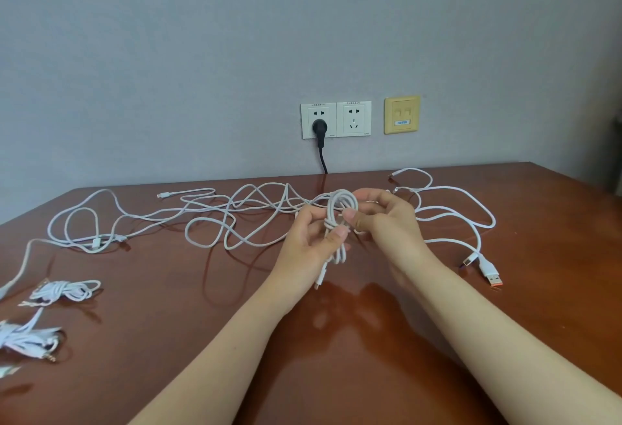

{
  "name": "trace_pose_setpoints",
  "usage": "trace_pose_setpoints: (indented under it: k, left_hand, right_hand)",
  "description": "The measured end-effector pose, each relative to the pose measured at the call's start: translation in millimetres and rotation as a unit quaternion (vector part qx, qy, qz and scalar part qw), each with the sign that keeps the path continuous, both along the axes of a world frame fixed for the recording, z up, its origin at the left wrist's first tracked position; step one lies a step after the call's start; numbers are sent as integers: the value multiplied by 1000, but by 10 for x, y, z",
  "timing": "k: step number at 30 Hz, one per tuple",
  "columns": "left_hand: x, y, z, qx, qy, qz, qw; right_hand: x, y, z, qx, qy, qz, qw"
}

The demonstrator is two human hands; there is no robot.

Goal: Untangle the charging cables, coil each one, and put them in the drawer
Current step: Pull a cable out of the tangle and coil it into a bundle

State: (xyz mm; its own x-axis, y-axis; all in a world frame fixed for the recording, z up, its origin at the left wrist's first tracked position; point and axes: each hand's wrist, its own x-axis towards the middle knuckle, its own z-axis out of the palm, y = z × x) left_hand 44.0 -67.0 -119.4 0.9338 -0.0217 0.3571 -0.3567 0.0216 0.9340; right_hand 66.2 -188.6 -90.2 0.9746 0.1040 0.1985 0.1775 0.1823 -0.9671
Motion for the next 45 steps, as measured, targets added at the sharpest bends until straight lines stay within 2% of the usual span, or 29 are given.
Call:
trace_pose_setpoints:
  k: [6,11,17,21,29,33,37,41,45]
  left_hand:
    - [24,33,-15,-34,46,-10,998]
    - [43,49,-4,-122,89,-18,988]
    - [89,92,-14,-175,107,33,978]
    - [144,155,-45,-168,114,80,976]
    - [143,184,-16,-234,108,26,966]
    - [144,189,-18,-212,113,26,970]
    - [116,237,-36,-135,115,35,984]
    - [83,261,-66,-96,125,60,986]
    - [18,282,-89,-88,111,101,985]
  right_hand:
    - [-2,-42,7,30,27,58,997]
    - [14,-20,-50,42,41,86,995]
    - [15,125,-209,-44,67,93,992]
    - [20,133,-222,-65,71,99,990]
    - [19,133,-287,-126,4,93,988]
    - [22,129,-320,-118,-17,91,989]
    - [39,135,-358,-115,-26,34,993]
    - [23,146,-369,-192,-64,-28,979]
    - [-47,163,-351,-277,-137,-83,947]
